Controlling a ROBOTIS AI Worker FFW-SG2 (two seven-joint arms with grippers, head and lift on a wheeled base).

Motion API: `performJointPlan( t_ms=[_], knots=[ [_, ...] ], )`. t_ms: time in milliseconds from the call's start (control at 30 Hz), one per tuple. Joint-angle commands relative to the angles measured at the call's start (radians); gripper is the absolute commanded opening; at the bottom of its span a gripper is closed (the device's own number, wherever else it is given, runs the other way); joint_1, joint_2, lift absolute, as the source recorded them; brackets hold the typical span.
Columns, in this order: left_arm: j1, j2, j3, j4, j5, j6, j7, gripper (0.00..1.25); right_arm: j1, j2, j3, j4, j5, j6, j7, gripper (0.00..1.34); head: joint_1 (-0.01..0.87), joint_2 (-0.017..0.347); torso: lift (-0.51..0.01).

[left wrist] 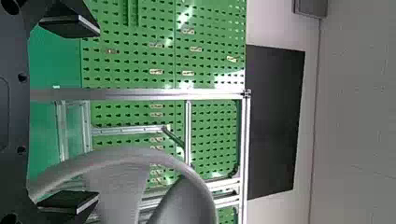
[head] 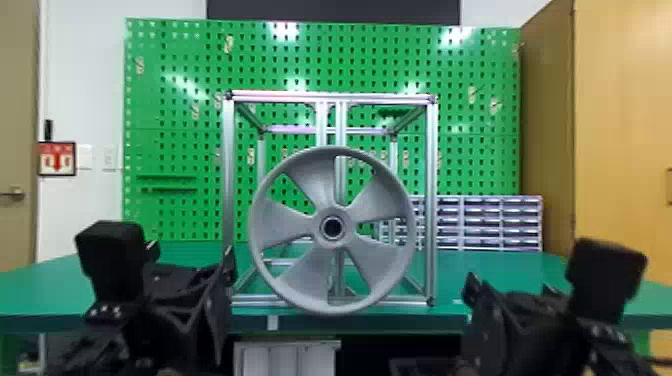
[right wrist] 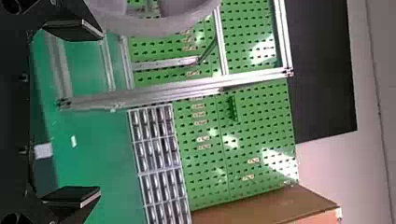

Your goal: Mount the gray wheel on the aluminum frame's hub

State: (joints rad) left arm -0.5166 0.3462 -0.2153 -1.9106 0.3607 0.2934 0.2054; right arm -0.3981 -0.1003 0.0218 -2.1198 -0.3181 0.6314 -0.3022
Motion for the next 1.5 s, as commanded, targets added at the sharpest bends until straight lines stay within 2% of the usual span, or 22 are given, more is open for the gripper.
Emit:
performJointPlan(
  t_ms=[0,167,267,533,933,1133,1467],
  knots=[
    [0.064,0.007,0.01,-0.013,-0.063,-0.025,-0.024,1.19,0.102,-0.012,0.006,-0.023,0.033,-0.064,0.0,1.2,-0.005,0.006,-0.499],
    [0.127,0.0,0.03,-0.013,-0.108,-0.03,-0.027,1.19,0.196,0.001,0.017,-0.025,0.074,-0.138,0.0,1.2,-0.005,0.006,-0.499],
    [0.164,-0.006,0.05,-0.013,-0.117,-0.03,-0.027,1.19,0.226,0.014,0.024,-0.025,0.108,-0.154,0.0,1.2,-0.005,0.006,-0.499],
    [0.219,-0.018,0.068,0.002,-0.163,-0.045,-0.027,1.19,0.286,0.022,0.061,-0.011,0.223,-0.197,0.0,1.22,-0.005,0.006,-0.499],
    [0.271,-0.041,0.091,0.024,-0.2,-0.085,-0.049,1.16,0.383,0.024,0.079,0.118,0.226,-0.463,0.006,1.22,-0.005,0.006,-0.499],
    [0.271,-0.067,0.093,0.064,-0.197,-0.125,-0.075,1.15,0.401,0.025,0.073,0.155,0.232,-0.513,0.02,1.21,-0.005,0.006,-0.499],
    [0.29,-0.075,0.099,0.067,-0.229,-0.135,-0.09,1.15,0.423,0.03,0.061,0.192,0.251,-0.555,0.06,1.22,-0.005,0.006,-0.499]
  ],
)
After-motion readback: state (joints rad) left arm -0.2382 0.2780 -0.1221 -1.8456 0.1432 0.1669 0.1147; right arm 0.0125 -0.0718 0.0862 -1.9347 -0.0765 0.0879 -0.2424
